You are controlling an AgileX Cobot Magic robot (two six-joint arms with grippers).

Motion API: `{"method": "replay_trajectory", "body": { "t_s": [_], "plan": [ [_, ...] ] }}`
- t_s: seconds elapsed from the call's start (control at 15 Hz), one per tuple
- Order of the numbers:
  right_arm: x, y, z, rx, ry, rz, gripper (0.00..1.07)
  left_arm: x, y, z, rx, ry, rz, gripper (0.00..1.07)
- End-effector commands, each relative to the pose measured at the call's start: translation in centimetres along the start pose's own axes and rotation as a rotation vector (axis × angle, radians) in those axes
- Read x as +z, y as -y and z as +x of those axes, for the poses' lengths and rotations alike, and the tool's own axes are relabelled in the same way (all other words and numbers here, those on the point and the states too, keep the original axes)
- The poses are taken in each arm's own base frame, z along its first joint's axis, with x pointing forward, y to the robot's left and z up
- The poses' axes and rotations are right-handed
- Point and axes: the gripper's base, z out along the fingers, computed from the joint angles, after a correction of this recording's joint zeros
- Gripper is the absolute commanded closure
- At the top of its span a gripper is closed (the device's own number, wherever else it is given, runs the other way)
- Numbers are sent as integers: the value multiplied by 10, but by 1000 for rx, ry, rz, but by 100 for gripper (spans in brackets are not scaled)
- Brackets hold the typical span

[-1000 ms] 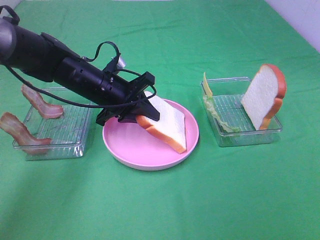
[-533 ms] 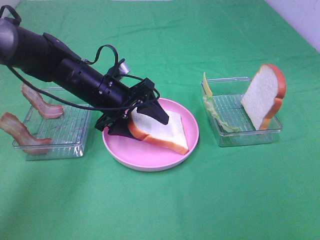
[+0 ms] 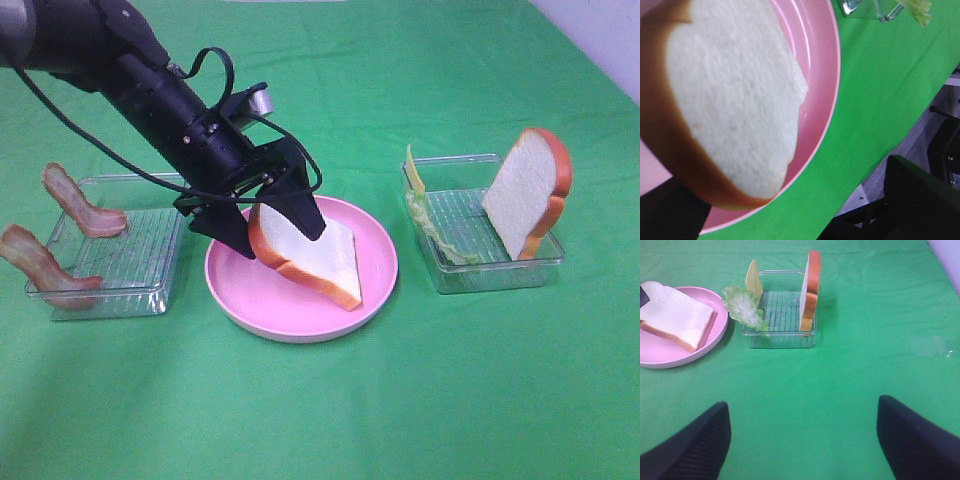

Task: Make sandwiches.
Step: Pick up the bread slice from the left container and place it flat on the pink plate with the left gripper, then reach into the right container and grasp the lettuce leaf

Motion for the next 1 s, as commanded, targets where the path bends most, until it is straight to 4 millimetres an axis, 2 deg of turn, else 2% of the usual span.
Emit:
{"method": "replay_trajectory", "body": {
  "t_s": [0.07, 0.2, 0.27, 0.47, 0.53, 0.67, 0.8, 0.87, 1.0],
  "plan": [
    [-1, 0, 1, 0, 22, 9, 32, -11, 4, -2, -12, -42, -71, 19],
    [-1, 0, 1, 0, 22, 9, 32, -27, 9, -6, 10, -60, -153, 19],
    [-1, 0, 1, 0, 22, 9, 32, -50, 17, -5, 38, -29, -254, 19],
    [-1, 0, 1, 0, 22, 9, 32, -101, 32, 8, 59, 41, -487, 19],
    [-1, 0, 1, 0, 22, 9, 32, -111, 36, 11, 58, 67, -523, 19],
    [-1, 0, 1, 0, 22, 9, 32, -149, 57, 25, 70, 173, -604, 19],
    [-1, 0, 1, 0, 22, 9, 32, -183, 83, 48, 92, 272, -608, 19],
    [-1, 0, 1, 0, 22, 9, 32, -202, 98, 71, 107, 325, -608, 19],
    [-1, 0, 1, 0, 22, 9, 32, -218, 110, 108, 122, 365, -605, 19]
  ]
}}
